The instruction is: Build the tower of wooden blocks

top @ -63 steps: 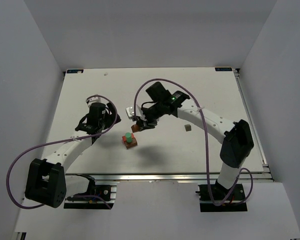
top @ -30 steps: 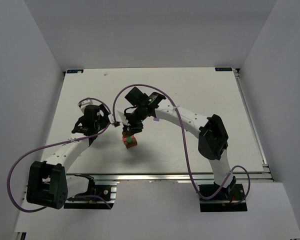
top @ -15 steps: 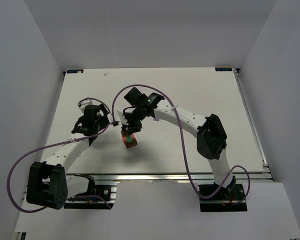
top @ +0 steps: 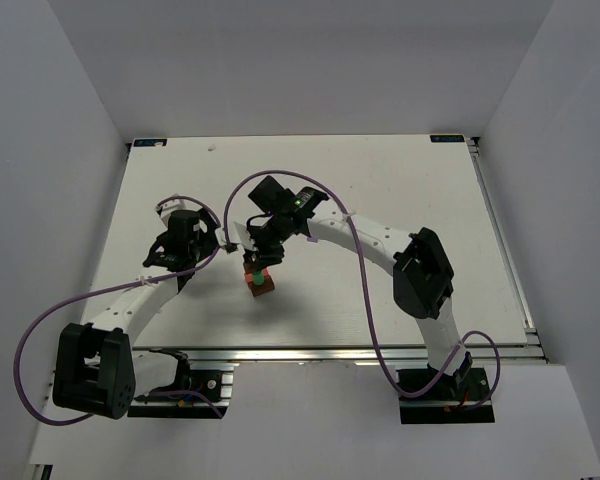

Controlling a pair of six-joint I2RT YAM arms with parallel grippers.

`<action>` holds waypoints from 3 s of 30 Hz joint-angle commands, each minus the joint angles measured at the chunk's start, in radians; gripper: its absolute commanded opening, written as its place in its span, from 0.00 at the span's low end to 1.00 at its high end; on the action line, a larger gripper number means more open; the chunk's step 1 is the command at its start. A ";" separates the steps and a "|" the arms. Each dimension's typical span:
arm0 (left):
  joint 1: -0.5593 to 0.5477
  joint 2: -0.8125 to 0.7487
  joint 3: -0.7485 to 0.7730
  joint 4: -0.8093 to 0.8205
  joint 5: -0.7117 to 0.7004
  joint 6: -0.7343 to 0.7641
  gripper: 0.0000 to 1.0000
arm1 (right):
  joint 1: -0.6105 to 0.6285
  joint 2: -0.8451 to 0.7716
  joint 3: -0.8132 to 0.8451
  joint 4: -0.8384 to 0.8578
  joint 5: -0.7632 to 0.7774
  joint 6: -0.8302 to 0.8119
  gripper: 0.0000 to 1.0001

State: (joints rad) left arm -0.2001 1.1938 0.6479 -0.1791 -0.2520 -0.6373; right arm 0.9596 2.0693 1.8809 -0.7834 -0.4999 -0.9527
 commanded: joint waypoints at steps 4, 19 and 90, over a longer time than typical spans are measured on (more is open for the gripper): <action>0.004 -0.025 0.012 0.001 -0.018 -0.009 0.98 | 0.004 -0.008 -0.014 0.013 -0.015 0.009 0.21; 0.004 -0.028 0.006 0.004 -0.016 -0.009 0.98 | 0.004 -0.005 -0.029 0.039 -0.012 0.023 0.24; 0.004 -0.031 0.052 -0.016 -0.027 -0.019 0.98 | -0.028 -0.362 -0.360 0.301 -0.003 -0.012 0.89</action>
State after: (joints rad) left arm -0.1993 1.1938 0.6567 -0.1848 -0.2661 -0.6476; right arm 0.9485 1.7988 1.5787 -0.5945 -0.4854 -0.9684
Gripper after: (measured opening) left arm 0.982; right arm 0.894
